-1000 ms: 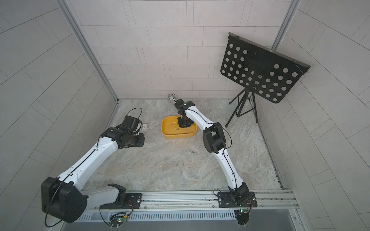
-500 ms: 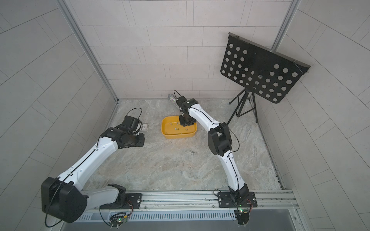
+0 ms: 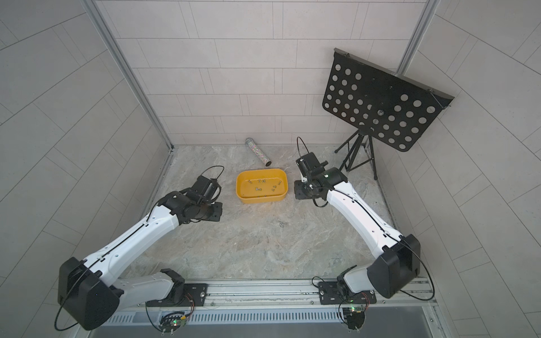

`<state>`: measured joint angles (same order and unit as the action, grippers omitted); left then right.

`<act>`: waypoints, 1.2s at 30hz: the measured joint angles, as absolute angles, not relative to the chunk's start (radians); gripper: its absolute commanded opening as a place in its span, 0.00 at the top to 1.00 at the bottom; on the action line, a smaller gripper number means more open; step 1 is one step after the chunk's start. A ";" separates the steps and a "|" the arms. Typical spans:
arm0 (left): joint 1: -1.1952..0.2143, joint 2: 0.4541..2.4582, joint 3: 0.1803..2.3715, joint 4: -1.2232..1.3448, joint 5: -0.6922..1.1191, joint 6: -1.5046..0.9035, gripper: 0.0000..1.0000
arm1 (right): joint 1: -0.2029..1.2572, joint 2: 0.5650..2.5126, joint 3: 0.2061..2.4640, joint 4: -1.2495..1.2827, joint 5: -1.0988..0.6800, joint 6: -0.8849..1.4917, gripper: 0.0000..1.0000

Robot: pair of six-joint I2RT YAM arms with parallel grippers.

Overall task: Put the screws on the desktop into the storage box
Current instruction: Place the screw in the storage box, then pick up the screw from the center of the board.

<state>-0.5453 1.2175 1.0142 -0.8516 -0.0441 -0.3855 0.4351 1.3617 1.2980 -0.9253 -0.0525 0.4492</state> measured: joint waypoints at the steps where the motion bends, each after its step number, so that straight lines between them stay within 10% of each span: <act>1: -0.575 1.218 1.019 -0.857 -0.054 -0.398 0.53 | 0.429 1.337 1.260 -0.923 -0.052 0.457 0.65; 36: -1.055 1.668 1.220 -0.722 -0.111 -0.603 0.51 | 0.185 1.039 0.988 -0.853 -0.020 0.602 0.57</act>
